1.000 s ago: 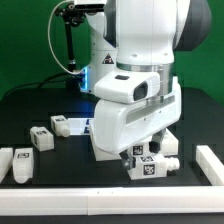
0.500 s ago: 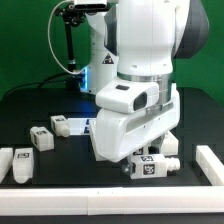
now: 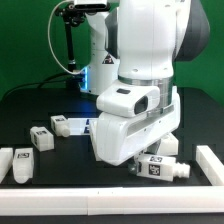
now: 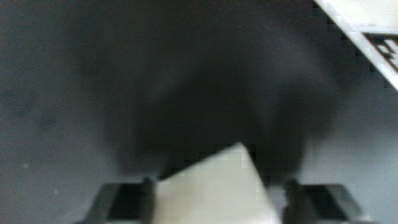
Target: Assemble one leg
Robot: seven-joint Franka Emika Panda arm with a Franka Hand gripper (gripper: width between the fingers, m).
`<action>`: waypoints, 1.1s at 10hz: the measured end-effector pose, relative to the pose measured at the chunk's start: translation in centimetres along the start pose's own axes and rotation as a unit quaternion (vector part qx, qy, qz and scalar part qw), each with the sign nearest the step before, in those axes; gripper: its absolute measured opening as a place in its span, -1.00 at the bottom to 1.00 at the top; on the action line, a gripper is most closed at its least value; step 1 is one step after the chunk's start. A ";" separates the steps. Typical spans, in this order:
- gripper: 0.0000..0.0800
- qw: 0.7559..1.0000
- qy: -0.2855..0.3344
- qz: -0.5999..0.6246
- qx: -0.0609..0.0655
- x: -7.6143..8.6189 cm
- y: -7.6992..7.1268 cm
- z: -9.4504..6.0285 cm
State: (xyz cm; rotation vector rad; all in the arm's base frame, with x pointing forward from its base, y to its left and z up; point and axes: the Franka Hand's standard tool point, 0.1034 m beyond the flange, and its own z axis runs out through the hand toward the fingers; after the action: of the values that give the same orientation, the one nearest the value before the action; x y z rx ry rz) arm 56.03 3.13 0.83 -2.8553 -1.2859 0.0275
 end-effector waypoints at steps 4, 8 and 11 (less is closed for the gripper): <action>-0.23 1.000 -0.001 0.002 0.001 0.0 -0.2 -0.2; -0.23 1.000 0.017 0.026 -0.006 -1.5 -8.0 -4.5; -0.23 0.999 0.021 0.028 -0.010 -1.6 -8.5 -4.5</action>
Offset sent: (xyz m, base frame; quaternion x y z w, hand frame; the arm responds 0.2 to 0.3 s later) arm 0.0000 0.0000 0.0000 0.0000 0.0000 0.0000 1.0000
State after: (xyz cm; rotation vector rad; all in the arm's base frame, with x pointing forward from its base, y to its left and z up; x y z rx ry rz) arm 48.74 7.55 5.51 -2.8922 -1.2049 -0.0453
